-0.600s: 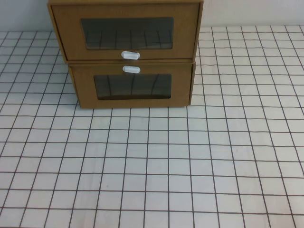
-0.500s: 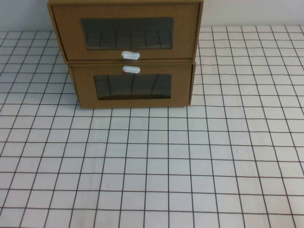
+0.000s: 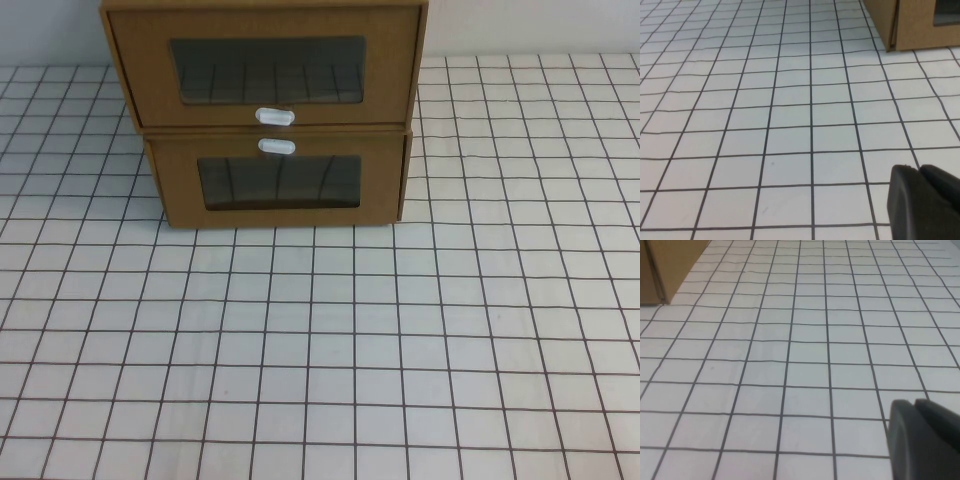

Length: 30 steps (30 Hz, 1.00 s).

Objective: Open the shoe box
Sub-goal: 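Pull the top drawer of the cardboard box fully open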

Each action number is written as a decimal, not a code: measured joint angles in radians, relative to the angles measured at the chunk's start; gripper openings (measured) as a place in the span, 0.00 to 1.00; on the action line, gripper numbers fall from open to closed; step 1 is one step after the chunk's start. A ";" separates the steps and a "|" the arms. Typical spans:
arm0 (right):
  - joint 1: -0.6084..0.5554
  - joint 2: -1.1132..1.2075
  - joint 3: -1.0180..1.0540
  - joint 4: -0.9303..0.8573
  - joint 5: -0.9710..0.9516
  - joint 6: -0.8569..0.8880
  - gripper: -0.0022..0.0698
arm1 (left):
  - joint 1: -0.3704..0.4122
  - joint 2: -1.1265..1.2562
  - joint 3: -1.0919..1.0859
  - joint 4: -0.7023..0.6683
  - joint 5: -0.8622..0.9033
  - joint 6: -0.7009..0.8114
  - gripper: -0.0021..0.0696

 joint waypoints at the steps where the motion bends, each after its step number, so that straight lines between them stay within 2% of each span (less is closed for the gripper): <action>1: 0.000 0.000 0.000 0.000 0.000 0.000 0.01 | 0.000 0.000 0.000 0.000 0.000 0.000 0.02; 21: 0.000 0.000 0.000 0.000 0.000 0.000 0.01 | 0.000 0.000 0.000 -0.006 -0.018 0.000 0.02; 30: 0.000 0.000 0.000 0.000 0.000 0.000 0.01 | 0.000 0.000 0.000 -0.209 -0.224 -0.170 0.02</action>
